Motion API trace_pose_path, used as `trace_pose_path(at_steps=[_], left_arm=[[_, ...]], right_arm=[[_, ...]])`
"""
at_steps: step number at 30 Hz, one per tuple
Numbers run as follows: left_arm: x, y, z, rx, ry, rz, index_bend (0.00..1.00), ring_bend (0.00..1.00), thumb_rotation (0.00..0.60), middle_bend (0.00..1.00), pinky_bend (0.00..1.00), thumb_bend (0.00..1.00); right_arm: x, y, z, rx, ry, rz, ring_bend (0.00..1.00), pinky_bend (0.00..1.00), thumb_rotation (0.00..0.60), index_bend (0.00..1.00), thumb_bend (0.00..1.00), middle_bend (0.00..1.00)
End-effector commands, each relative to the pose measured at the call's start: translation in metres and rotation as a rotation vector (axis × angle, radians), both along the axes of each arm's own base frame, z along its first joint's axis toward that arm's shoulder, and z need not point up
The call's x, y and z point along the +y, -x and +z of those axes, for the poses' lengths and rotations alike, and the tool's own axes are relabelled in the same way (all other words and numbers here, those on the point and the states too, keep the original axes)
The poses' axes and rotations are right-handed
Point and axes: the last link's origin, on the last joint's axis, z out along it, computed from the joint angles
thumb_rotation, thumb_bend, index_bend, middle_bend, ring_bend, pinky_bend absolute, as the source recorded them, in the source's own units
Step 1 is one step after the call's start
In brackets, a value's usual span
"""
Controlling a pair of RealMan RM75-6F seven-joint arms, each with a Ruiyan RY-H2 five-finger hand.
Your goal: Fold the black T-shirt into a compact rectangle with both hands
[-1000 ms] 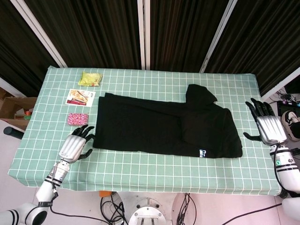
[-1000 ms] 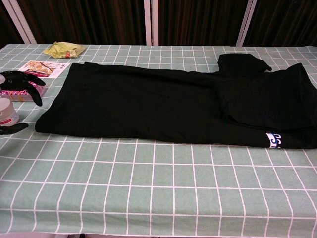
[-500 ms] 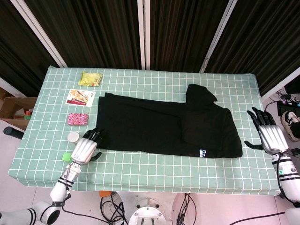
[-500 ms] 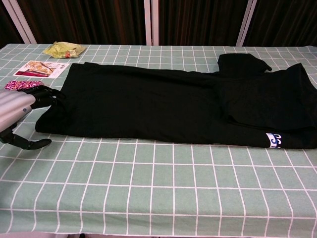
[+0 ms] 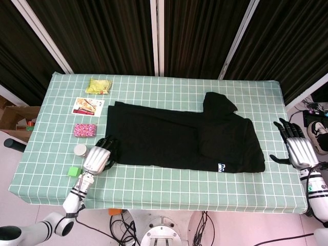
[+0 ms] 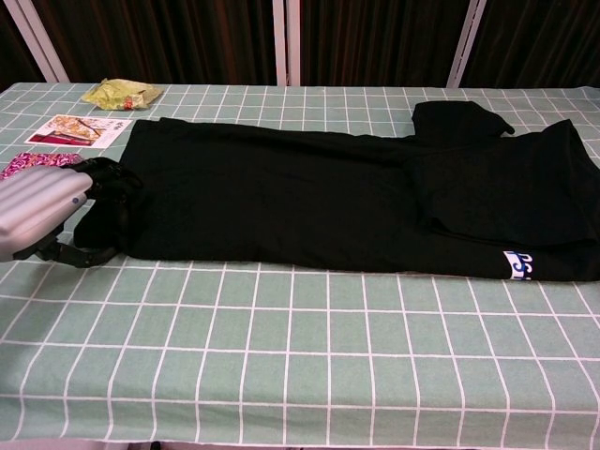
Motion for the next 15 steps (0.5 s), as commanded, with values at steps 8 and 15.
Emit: trace_pose_path(at_steps=[8, 15], left_arm=[[-0.001, 0.000, 0.003, -0.105, -0.030, -0.017, 0.63, 0.16, 0.600, 0.29, 0.24, 0.41], [-0.001, 0.001, 0.001, -0.107, -0.020, -0.019, 0.62, 0.16, 0.600, 0.29, 0.24, 0.41]], right_arm=[[0.034, 0.018, -0.024, 0.001, -0.104, 0.008, 0.00, 0.00, 0.600, 0.24, 0.15, 0.08], [0.046, 0.034, -0.056, 0.025, -0.181, 0.021, 0.00, 0.00, 0.600, 0.29, 0.14, 0.09]])
